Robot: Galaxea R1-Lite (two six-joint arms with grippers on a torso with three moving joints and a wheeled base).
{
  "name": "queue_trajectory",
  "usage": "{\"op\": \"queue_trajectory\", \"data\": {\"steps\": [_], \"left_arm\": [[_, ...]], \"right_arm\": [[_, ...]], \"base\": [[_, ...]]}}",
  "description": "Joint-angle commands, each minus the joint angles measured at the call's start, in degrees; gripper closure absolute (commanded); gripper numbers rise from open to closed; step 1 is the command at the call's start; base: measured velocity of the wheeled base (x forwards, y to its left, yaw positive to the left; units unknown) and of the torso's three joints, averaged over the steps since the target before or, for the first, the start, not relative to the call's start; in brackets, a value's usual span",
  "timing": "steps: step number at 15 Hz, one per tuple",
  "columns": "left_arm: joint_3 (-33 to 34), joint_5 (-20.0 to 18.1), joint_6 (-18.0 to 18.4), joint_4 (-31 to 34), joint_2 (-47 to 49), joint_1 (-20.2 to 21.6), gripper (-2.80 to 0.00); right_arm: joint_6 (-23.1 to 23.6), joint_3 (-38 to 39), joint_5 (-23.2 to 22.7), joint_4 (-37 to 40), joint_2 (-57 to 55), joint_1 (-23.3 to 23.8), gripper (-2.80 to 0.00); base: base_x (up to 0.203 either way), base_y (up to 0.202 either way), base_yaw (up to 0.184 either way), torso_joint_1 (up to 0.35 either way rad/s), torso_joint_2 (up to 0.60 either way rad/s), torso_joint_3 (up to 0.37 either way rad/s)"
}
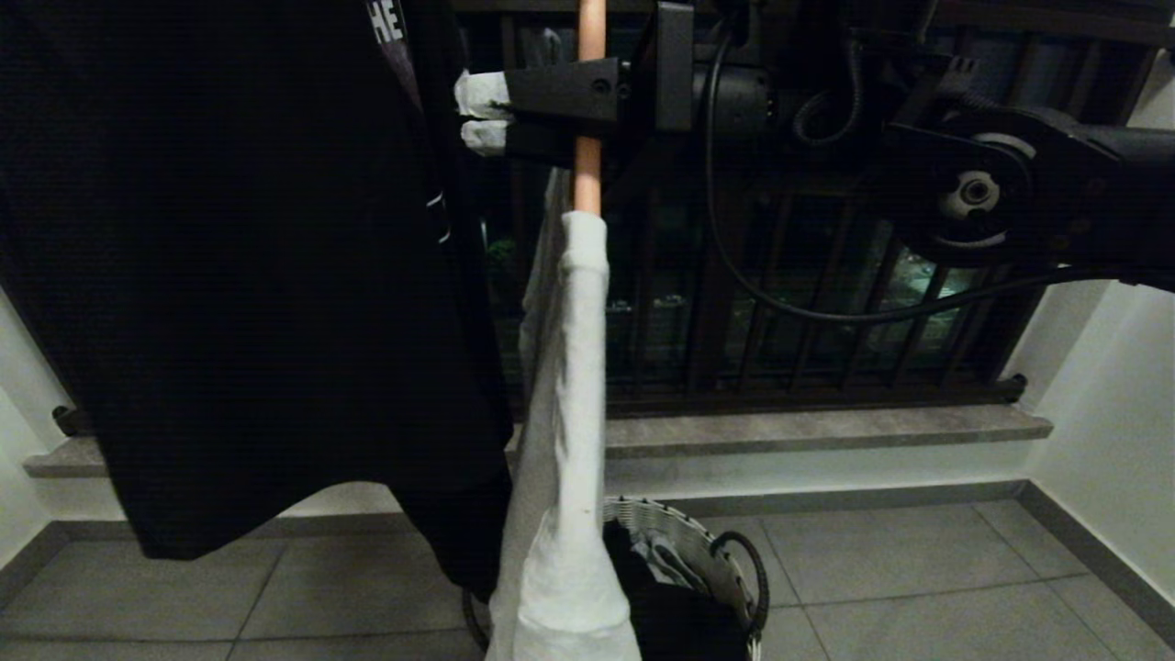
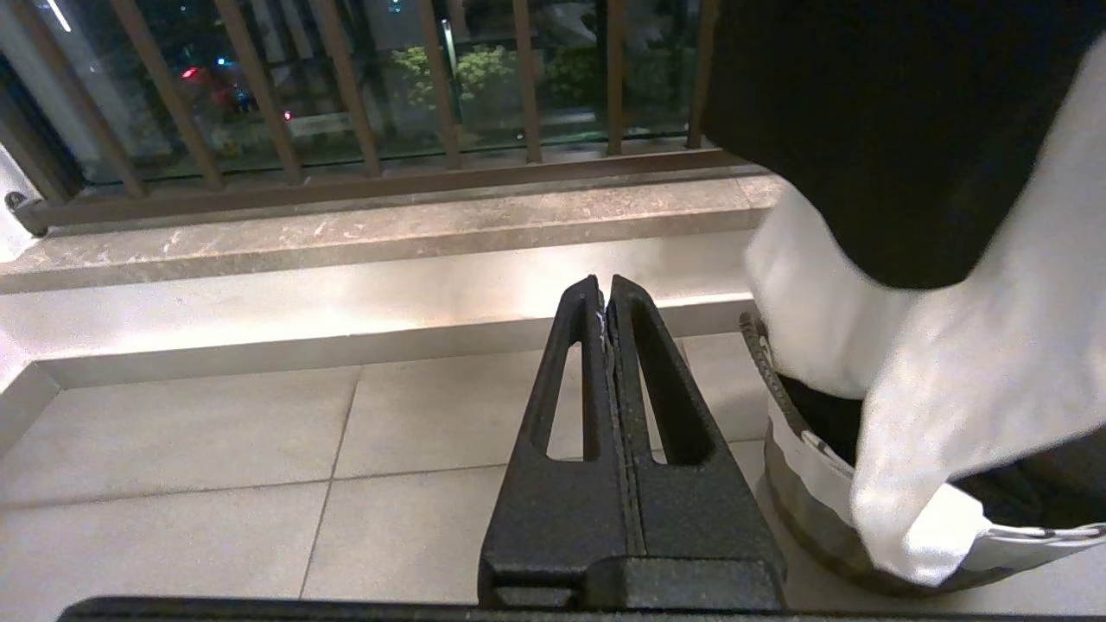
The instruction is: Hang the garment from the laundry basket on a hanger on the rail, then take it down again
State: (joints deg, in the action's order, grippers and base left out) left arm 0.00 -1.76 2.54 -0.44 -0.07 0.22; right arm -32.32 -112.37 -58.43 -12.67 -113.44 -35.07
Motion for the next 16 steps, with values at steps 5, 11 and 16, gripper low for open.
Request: {"op": "queue_trajectory", "data": {"steps": [5, 11, 16], "left_arm": [[0.2, 0.0, 0.0, 0.0, 0.0, 0.0, 0.0], [0.1, 0.0, 0.0, 0.0, 0.0, 0.0, 0.0], [0.2, 0.0, 0.0, 0.0, 0.0, 0.0, 0.0]], "right_arm": [[0.5, 10.5, -1.0, 0.0, 4.4, 6.5, 0.0], [5.7, 18.0, -2.7, -1.3, 0.6, 12.5, 0.0], [9.7, 24.8, -4.1, -1.3, -0.6, 14.0, 0.0]], "base": [[0.0, 0.0, 0.0, 0.0, 0.0, 0.0], [0.0, 0.0, 0.0, 0.0, 0.0, 0.0], [0.0, 0.0, 0.0, 0.0, 0.0, 0.0]]}}
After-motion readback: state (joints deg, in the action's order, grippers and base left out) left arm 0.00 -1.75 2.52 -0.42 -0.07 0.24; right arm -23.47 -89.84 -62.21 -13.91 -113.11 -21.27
